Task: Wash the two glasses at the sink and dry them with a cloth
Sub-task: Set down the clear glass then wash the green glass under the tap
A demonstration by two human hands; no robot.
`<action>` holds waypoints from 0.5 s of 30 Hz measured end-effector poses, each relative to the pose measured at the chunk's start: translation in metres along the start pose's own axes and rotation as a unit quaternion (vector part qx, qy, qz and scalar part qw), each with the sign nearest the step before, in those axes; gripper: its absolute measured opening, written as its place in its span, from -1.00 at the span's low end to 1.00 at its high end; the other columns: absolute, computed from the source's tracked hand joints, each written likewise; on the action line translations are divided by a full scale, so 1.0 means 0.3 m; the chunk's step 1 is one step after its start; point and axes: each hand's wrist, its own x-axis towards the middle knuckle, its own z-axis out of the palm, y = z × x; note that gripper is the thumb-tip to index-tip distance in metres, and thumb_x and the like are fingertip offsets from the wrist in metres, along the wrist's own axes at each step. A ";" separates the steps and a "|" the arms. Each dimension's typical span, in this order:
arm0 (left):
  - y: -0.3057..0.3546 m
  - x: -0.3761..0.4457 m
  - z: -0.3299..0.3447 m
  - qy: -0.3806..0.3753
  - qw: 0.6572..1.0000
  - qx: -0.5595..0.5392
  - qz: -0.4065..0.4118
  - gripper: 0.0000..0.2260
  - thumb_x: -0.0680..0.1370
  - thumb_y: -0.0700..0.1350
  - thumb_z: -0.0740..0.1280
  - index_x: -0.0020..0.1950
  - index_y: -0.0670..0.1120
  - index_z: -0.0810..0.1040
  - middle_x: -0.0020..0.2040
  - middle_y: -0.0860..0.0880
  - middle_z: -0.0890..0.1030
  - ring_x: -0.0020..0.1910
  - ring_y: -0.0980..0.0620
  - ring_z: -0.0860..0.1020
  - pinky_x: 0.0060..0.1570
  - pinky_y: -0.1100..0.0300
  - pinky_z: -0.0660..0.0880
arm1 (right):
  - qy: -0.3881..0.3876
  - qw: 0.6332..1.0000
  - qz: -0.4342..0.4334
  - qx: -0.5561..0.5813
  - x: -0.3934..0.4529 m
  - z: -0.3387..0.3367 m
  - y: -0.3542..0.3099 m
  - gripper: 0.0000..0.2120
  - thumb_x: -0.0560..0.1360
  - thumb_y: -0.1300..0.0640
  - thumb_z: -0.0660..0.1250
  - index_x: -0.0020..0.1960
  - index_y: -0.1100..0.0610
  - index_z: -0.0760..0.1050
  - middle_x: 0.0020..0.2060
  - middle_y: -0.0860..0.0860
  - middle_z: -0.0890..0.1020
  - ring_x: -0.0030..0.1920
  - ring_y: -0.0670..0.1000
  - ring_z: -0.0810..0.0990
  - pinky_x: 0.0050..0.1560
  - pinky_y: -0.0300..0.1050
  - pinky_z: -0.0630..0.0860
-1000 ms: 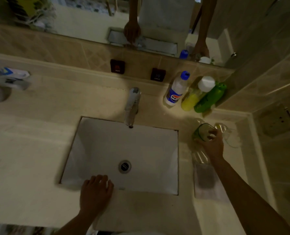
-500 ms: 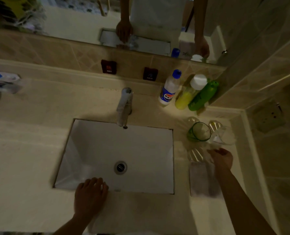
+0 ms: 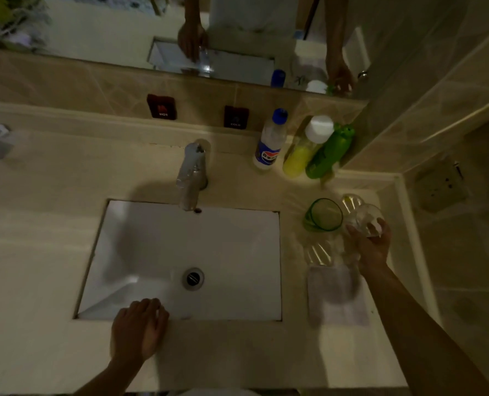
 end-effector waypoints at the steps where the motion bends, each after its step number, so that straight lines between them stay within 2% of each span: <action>1: -0.001 -0.002 -0.001 -0.003 1.000 -0.002 0.002 -0.63 0.52 0.08 0.05 -0.25 -0.02 0.58 -0.34 -0.01 0.60 -0.31 -0.11 0.59 -0.27 0.05 0.43 | -0.005 1.000 0.000 0.031 -0.007 -0.004 -0.002 -0.37 0.41 0.48 0.41 0.30 -0.02 0.31 0.10 -0.03 0.54 -0.10 -0.14 0.66 -0.25 -0.24 0.64; 3: -0.003 -0.005 -0.004 -0.013 1.000 -0.009 -0.002 -0.62 0.52 0.10 0.03 -0.24 0.00 0.58 -0.33 0.01 0.60 -0.29 -0.08 0.59 -0.26 0.07 0.41 | -0.008 0.998 0.002 0.058 -0.031 -0.021 -0.016 -0.39 0.41 0.53 0.37 0.24 -0.02 0.33 0.17 0.04 0.51 -0.02 -0.05 0.66 -0.25 -0.26 0.63; 5: -0.004 -0.003 -0.005 -0.016 1.000 -0.012 -0.014 -0.62 0.51 0.12 0.02 -0.25 0.03 0.56 -0.32 0.03 0.60 -0.29 -0.04 0.58 -0.27 0.09 0.38 | 0.003 0.999 -0.018 0.038 -0.076 -0.045 -0.021 -0.37 0.37 0.51 0.43 0.25 0.00 0.34 0.23 0.12 0.48 0.09 0.05 0.61 -0.19 -0.23 0.63; 9: -0.015 -0.003 0.014 -0.002 1.000 -0.005 -0.006 -0.67 0.51 0.08 0.07 -0.23 0.00 0.57 -0.32 0.01 0.60 -0.31 -0.07 0.59 -0.29 0.07 0.43 | -0.015 0.999 -0.033 -0.023 -0.253 -0.110 0.005 -0.32 0.30 0.32 0.57 0.30 -0.06 0.39 0.13 -0.03 0.55 0.13 0.03 0.59 -0.02 -0.12 0.61; 11: -0.029 -0.008 0.029 -0.003 1.000 -0.005 0.000 -0.69 0.51 0.06 0.09 -0.23 -0.01 0.57 -0.31 0.00 0.60 -0.28 -0.10 0.59 -0.28 0.05 0.43 | -0.050 0.996 -0.032 -0.064 -0.366 -0.114 0.022 -0.32 0.28 0.26 0.60 0.28 -0.12 0.43 0.10 -0.10 0.60 0.11 -0.03 0.62 -0.01 -0.12 0.58; 14: -0.042 -0.017 0.027 -0.023 1.000 -0.015 0.010 -0.68 0.49 0.01 0.11 -0.21 -0.04 0.64 -0.28 -0.03 0.64 -0.27 -0.13 0.63 -0.27 0.04 0.48 | -0.121 0.987 -0.037 -0.095 -0.536 -0.057 0.045 -0.39 0.31 0.28 0.57 0.24 -0.12 0.47 0.12 -0.04 0.62 0.08 -0.04 0.64 -0.08 -0.20 0.63; 15: -0.045 -0.015 0.031 -0.025 0.999 -0.014 0.021 -0.67 0.47 -0.03 0.12 -0.21 -0.07 0.67 -0.27 -0.05 0.66 -0.28 -0.13 0.64 -0.28 0.04 0.51 | -0.138 0.984 -0.037 -0.108 -0.585 -0.025 0.061 -0.39 0.32 0.28 0.56 0.26 -0.11 0.47 0.12 -0.02 0.62 0.09 -0.02 0.64 -0.07 -0.17 0.64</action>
